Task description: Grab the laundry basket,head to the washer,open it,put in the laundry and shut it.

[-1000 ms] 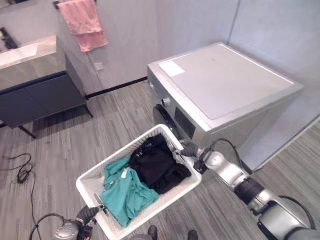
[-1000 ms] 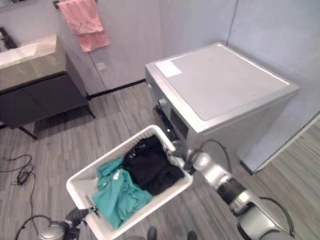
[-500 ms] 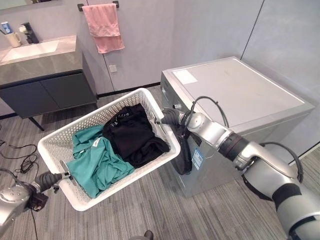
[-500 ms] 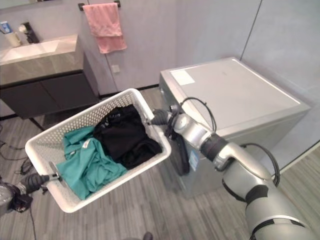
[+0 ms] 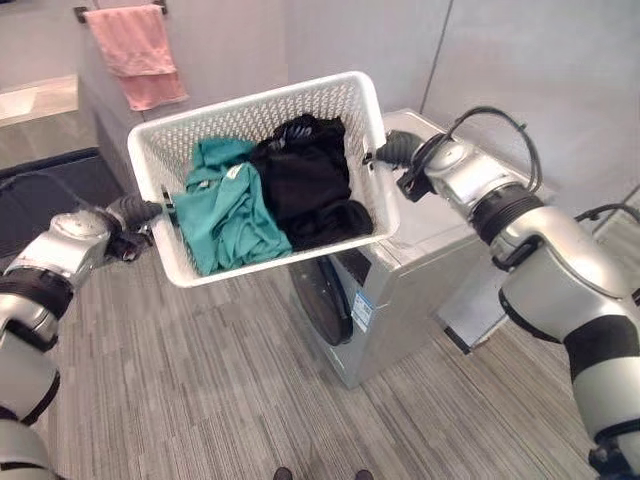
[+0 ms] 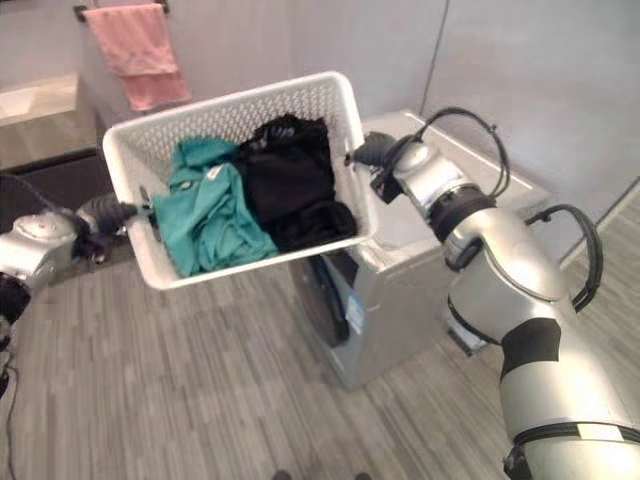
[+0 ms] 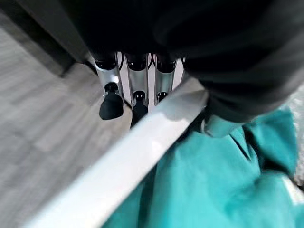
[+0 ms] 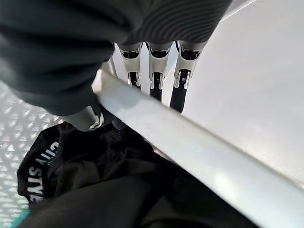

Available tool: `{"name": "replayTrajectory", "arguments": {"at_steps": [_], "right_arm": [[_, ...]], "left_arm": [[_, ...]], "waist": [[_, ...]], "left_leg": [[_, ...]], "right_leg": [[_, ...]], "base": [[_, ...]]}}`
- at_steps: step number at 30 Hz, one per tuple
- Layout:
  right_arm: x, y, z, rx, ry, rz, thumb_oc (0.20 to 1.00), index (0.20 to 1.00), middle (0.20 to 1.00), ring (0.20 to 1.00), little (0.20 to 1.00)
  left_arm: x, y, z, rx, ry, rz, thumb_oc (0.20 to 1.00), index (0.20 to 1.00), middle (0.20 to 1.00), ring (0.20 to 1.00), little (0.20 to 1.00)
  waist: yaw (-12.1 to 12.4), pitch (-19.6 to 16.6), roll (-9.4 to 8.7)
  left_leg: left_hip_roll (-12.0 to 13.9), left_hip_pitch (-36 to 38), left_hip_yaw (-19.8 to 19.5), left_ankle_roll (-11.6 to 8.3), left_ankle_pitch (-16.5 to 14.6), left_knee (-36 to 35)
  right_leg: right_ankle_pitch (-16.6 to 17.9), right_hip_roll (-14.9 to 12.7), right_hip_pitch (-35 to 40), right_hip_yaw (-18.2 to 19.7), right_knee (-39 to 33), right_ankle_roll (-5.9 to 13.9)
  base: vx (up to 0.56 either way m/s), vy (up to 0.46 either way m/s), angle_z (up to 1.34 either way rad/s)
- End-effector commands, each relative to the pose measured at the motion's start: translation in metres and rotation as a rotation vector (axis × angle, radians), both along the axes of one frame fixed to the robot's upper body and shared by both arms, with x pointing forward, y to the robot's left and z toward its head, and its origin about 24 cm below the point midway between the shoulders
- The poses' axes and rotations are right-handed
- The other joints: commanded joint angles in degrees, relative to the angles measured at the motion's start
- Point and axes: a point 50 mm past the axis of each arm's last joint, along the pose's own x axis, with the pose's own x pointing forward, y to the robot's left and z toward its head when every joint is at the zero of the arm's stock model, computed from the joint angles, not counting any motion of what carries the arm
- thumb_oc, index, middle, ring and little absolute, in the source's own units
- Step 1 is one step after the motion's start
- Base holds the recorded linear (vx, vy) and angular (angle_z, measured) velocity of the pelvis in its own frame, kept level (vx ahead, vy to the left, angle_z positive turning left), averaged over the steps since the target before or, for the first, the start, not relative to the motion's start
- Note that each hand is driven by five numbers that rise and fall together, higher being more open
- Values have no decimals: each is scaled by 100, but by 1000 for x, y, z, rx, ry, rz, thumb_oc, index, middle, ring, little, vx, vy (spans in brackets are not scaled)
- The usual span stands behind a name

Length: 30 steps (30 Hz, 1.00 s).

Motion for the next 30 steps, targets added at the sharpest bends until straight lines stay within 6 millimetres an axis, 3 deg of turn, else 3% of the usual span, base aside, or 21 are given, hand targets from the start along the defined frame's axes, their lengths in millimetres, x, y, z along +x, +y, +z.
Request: {"name": "replayTrajectory", "arguments": {"at_steps": [1, 3, 5, 11, 21, 26, 27, 30], "right_arm": [[-6, 15, 89, -9, -252, 9, 200, 200, 200, 200, 200], [-6, 9, 92, -21, -255, -14, 200, 200, 200, 200, 200], [-6, -11, 91, -2, -247, -99, 200, 200, 200, 200, 200], [-5, -28, 84, -7, -222, -185, 200, 200, 200, 200, 200], [0, -8, 64, 18, -226, -162, 200, 200, 200, 200, 200], [1, 0, 59, 34, -224, -137, 200, 200, 200, 200, 200], [1, -1, 59, 37, -225, -138, 200, 200, 200, 200, 200], [1, 3, 62, 28, -237, -120, 200, 200, 200, 200, 200]], "left_arm": [[0, 24, 45, 27, -165, 116, 200, 200, 200, 200, 200], [4, 18, 50, 19, -181, 116, 200, 200, 200, 200, 200], [14, 1, 58, 9, -199, 118, 200, 200, 200, 200, 200], [25, -24, 71, -1, -232, 116, 200, 200, 200, 200, 200], [34, -52, 100, -87, -351, 116, 200, 200, 200, 200, 200], [35, -61, 115, -94, -390, 102, 200, 200, 200, 200, 200], [35, -62, 117, -97, -394, 101, 200, 200, 200, 200, 200], [37, -74, 119, -98, -393, 74, 200, 200, 200, 200, 200]], "waist": [[15, -174, -103], [-2, -175, -95], [-87, -176, -55], [-237, -153, -9], [-442, -8, 66], [-550, 181, 101], [-566, 220, 88], [-530, 498, -74]], "left_leg": [[-144, 361, 65, -8, -138, 28], [-141, 364, 57, -8, -140, 28], [-134, 344, 42, -17, -137, 28], [-108, 275, 53, -46, -119, 28], [23, 196, 69, -125, -42, 28], [143, 247, 73, -139, 36, 28], [147, 262, 87, -140, 57, 105], [-40, -409, 40, -201, 13, 1680]], "right_leg": [[127, -241, 237, 353, 0, 324], [120, -234, 233, 365, 0, 321], [108, -220, 209, 401, 0, 316], [127, -175, 116, 465, 0, 292], [133, -40, 14, 525, 0, 170], [-114, 140, -184, 610, 468, 32], [-155, 157, -160, 627, 500, -2], [-125, 83, -44, 604, 527, -118]], "base": [[19, -18, -8], [19, -18, -8], [13, -31, -9], [2, -34, -3], [-6, -62, -5], [-20, -77, 0], [0, -102, 3], [-43, -138, 9]]}}
